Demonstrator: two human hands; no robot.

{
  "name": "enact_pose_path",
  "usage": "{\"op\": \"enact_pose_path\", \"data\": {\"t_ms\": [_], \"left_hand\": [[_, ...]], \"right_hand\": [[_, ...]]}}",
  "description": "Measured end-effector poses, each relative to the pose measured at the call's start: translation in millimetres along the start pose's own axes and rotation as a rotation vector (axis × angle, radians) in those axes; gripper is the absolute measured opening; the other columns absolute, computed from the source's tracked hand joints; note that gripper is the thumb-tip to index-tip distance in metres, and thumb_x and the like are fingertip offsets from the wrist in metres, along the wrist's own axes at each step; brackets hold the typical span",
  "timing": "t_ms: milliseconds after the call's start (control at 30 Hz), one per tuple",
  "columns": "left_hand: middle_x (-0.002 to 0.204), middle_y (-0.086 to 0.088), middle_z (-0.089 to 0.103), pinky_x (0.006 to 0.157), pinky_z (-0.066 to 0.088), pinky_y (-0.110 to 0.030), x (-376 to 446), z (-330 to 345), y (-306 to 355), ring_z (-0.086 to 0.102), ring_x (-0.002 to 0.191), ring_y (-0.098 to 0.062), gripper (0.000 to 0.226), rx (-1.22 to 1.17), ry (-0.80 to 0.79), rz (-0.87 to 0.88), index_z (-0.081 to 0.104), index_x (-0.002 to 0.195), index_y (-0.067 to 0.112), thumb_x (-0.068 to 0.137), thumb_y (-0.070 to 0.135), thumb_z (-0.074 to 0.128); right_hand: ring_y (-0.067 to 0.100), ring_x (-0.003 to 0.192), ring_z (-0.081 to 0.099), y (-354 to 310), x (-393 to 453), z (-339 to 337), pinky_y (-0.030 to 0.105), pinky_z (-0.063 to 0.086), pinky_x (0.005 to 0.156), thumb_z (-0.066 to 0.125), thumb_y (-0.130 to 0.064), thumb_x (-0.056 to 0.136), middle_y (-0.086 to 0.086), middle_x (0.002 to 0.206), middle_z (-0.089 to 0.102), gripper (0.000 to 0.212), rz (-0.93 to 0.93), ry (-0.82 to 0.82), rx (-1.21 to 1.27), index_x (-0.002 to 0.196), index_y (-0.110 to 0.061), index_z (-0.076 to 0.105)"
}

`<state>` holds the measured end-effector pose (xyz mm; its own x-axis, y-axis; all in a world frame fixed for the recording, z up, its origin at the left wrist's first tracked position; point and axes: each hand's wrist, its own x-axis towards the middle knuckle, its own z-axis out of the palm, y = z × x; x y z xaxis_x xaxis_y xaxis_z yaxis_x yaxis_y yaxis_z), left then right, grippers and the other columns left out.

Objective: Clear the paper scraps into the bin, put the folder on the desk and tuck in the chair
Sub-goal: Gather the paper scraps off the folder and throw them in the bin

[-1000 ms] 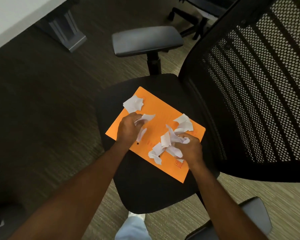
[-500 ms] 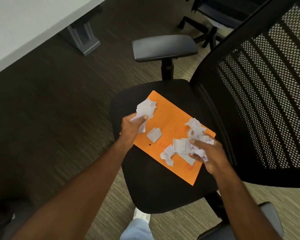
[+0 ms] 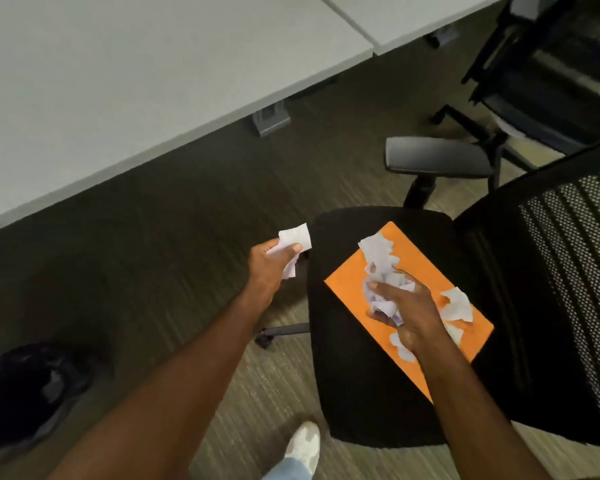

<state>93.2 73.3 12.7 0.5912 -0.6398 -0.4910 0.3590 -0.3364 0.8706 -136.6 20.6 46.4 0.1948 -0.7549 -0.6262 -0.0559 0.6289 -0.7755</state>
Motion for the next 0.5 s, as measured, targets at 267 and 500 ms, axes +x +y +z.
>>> {"op": "enact_pose_path", "data": {"t_ms": [267,500], "left_hand": [[0.077,-0.003,0.065,0.051,0.047,-0.008,-9.9,-187.8,4.5,0.061,0.054,0.001,0.012,-0.073,0.216,0.022,0.069,0.095,0.002,0.084,0.003,0.075],[0.076,-0.007,0.066,0.062,0.045,-0.024,-38.5,-387.8,-34.7,0.059,0.065,-0.011,0.004,-0.134,0.436,-0.02,0.074,0.086,0.002,0.084,0.005,0.075]], "right_hand": [[0.022,0.064,0.058,35.6,-37.1,179.7,0.032,0.051,0.058,0.072,-0.003,0.085,0.014,0.076,0.059,0.02,-0.001,-0.399,-0.188,0.104,-0.008,0.068],[0.016,0.062,0.063,109.5,-84.2,347.1,0.03,0.055,0.058,0.076,-0.006,0.082,0.01,0.079,0.066,0.021,0.107,-0.566,-0.342,0.099,-0.017,0.073]]}}
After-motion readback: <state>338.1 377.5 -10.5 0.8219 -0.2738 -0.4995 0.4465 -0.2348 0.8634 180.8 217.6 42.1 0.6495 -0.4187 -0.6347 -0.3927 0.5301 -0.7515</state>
